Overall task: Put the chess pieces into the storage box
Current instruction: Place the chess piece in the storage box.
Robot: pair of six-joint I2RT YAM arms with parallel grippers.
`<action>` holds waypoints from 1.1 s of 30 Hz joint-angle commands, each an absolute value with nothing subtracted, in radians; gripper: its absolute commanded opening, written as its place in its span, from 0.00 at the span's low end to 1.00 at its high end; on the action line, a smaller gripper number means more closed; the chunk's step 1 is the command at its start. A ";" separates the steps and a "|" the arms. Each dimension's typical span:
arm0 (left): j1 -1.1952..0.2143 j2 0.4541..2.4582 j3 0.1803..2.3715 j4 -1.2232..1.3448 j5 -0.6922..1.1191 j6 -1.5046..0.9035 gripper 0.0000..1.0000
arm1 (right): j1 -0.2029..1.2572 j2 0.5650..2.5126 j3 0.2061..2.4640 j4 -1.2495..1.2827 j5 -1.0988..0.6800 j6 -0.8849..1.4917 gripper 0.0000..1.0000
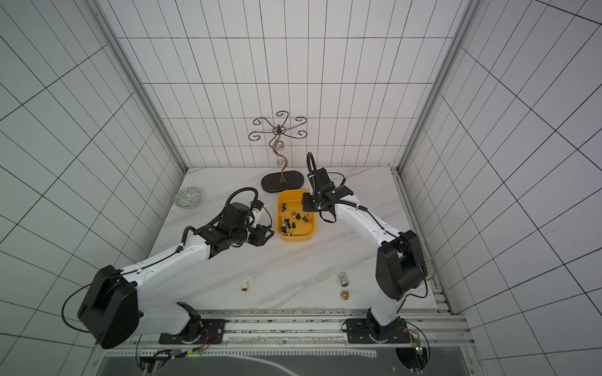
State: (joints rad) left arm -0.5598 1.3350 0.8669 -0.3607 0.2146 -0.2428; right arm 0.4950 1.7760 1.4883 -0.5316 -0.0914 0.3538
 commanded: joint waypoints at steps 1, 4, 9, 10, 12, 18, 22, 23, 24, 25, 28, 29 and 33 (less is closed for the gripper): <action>-0.557 1.299 0.855 -0.366 0.199 -0.260 0.51 | 0.476 1.890 1.627 -0.536 -0.143 0.253 0.07; -0.556 1.287 0.844 -0.373 0.199 -0.267 0.51 | 0.468 1.978 1.695 -0.528 -0.164 0.247 0.07; -0.556 1.269 0.835 -0.394 0.184 -0.267 0.51 | 0.464 2.071 1.781 -0.521 -0.146 0.242 0.08; -0.557 1.266 0.833 -0.397 0.183 -0.268 0.51 | 0.463 2.083 1.794 -0.521 -0.146 0.241 0.08; -0.557 1.262 0.829 -0.401 0.179 -0.271 0.51 | 0.461 2.111 1.815 -0.517 -0.148 0.241 0.09; -0.557 1.254 0.815 -0.403 0.176 -0.282 0.51 | 0.456 2.177 1.843 -0.485 -0.173 0.255 0.10; -0.557 1.249 0.807 -0.407 0.174 -0.284 0.51 | 0.449 2.204 1.855 -0.470 -0.176 0.263 0.13; -0.557 1.248 0.805 -0.407 0.174 -0.284 0.51 | 0.447 2.208 1.857 -0.466 -0.179 0.266 0.17; -0.558 1.247 0.804 -0.409 0.173 -0.284 0.51 | 0.445 2.212 1.861 -0.466 -0.182 0.268 0.22; -0.557 1.247 0.805 -0.410 0.172 -0.285 0.51 | 0.443 2.212 1.863 -0.465 -0.184 0.270 0.24; -0.557 1.247 0.804 -0.415 0.170 -0.284 0.51 | 0.443 2.193 1.863 -0.466 -0.189 0.270 0.32; -0.557 1.246 0.802 -0.417 0.168 -0.284 0.51 | 0.443 2.183 1.863 -0.465 -0.189 0.269 0.34; -0.557 1.242 0.799 -0.425 0.160 -0.286 0.51 | 0.443 2.142 1.860 -0.466 -0.190 0.265 0.38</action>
State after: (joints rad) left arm -0.5598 1.2633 0.8120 -0.4187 0.1787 -0.2745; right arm 0.4511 2.1967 1.7626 -0.4713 -0.1753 0.2718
